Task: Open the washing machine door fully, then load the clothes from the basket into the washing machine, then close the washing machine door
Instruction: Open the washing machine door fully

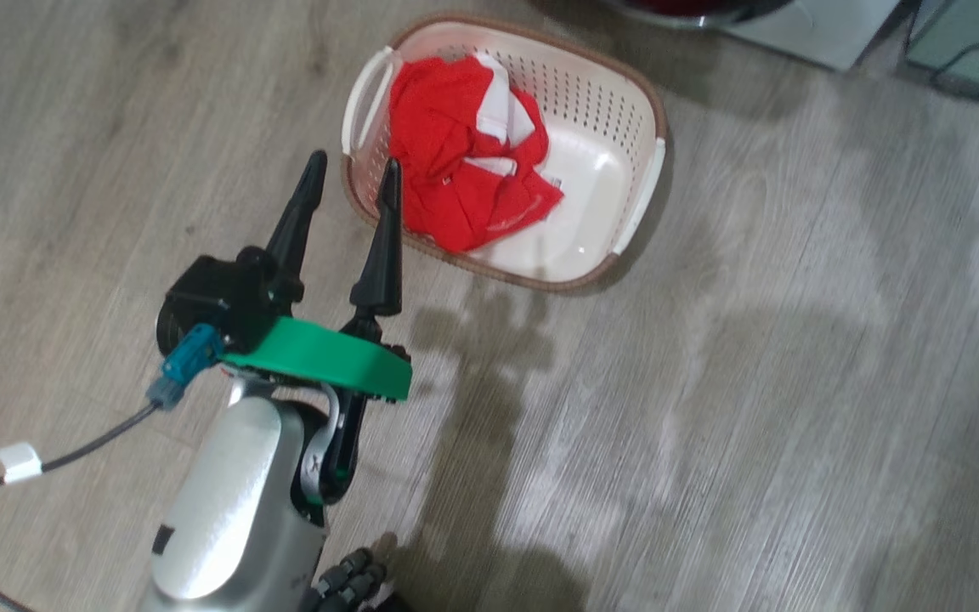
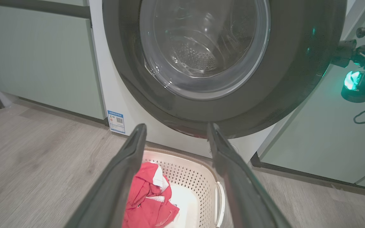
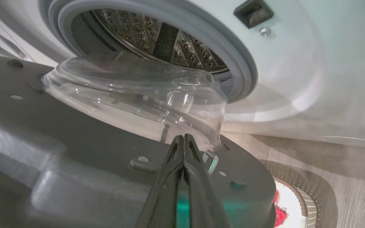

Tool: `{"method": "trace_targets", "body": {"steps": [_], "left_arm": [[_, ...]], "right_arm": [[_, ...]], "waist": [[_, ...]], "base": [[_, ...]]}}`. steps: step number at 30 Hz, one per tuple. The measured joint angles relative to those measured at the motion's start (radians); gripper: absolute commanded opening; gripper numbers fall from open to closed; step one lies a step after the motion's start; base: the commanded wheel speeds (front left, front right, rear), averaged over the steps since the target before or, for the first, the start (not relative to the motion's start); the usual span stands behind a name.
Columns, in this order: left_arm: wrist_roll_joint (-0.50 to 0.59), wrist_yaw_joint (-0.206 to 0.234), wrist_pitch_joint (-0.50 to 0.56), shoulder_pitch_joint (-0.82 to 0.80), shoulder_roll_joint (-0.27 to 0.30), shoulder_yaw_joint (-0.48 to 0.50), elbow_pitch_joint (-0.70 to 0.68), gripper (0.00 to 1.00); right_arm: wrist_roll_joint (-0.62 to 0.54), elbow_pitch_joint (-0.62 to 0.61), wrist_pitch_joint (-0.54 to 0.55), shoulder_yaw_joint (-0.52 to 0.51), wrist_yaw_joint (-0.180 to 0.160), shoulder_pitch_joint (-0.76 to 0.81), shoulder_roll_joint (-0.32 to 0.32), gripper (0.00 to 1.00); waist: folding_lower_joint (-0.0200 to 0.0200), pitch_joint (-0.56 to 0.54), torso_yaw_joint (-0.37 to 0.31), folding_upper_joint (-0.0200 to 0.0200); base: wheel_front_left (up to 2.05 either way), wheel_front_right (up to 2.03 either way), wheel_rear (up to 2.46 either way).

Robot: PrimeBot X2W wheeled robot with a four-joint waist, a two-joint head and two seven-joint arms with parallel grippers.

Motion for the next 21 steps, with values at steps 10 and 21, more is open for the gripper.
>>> {"method": "trace_targets", "body": {"steps": [10,21], "left_arm": [[0.010,0.000,0.000,0.067,0.001,0.007,0.015,1.00],[0.023,0.000,0.000,0.129,0.002,0.033,0.031,1.00]], "right_arm": [[0.057,-0.043,0.032,0.033,0.000,0.175,0.015,0.00],[0.117,-0.077,0.054,0.056,0.000,0.298,0.062,0.00]], "waist": [[0.0000,-0.114,0.034,0.0000],[0.0000,-0.202,0.098,0.0000]], "base": [[0.00,0.00,0.00],[0.00,0.00,0.00]]}}
